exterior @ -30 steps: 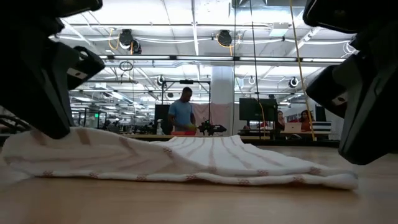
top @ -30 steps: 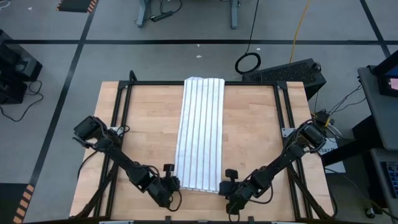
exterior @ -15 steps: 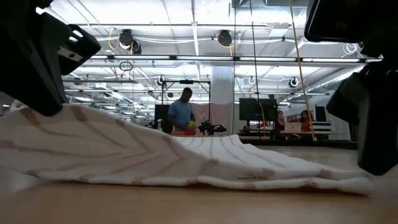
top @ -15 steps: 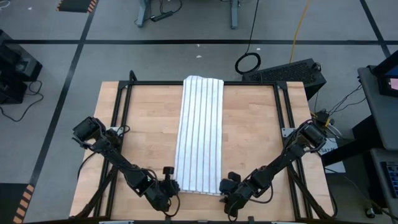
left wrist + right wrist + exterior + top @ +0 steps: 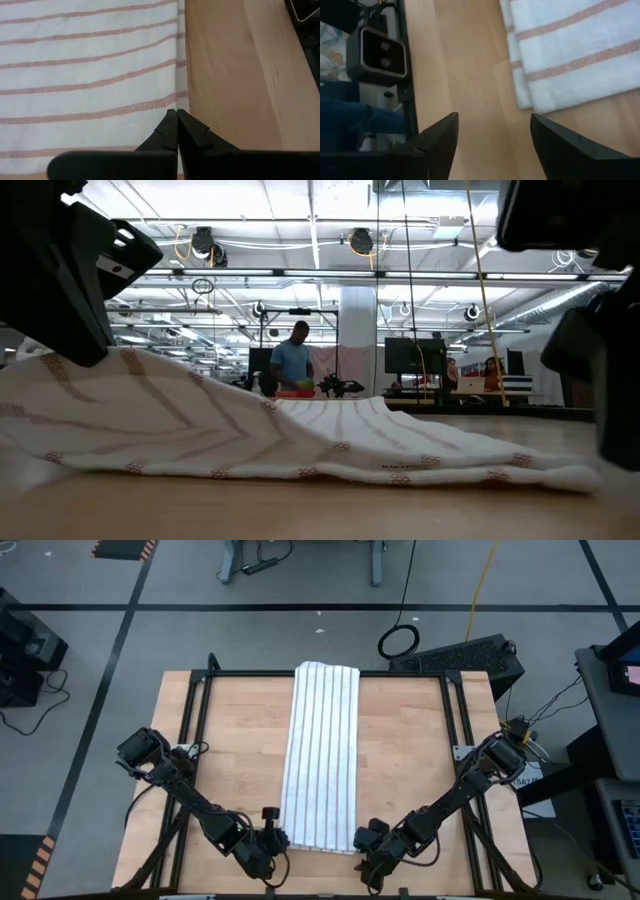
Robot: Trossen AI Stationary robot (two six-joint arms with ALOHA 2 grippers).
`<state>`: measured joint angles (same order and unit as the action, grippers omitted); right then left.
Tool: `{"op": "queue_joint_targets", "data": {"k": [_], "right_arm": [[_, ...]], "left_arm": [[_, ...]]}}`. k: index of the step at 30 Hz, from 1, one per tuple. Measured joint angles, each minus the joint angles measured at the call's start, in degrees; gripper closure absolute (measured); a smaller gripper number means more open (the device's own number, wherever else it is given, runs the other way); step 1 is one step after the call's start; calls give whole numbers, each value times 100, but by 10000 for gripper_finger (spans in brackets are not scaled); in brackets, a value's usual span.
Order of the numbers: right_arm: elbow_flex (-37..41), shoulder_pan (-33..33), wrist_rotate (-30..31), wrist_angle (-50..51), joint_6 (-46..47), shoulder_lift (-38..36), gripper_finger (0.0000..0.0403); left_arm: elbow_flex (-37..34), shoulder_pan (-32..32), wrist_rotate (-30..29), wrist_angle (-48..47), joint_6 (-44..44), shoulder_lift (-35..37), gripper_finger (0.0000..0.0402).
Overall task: Roll towel into tight, uniform cylinder
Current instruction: Fold the white brown kitchen towel
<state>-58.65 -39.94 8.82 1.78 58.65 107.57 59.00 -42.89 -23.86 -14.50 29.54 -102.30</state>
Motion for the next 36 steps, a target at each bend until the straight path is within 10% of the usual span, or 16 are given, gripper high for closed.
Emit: {"op": "queue_joint_targets", "data": {"k": [16,36], "right_arm": [[2,-337,1249,317,-1779,-11,227],[2,-288,1206,313,-981,-11,227]], "left_arm": [[257,0,715,-28,13,0,400],[387,79,468,-17,-28,0,400]]}}
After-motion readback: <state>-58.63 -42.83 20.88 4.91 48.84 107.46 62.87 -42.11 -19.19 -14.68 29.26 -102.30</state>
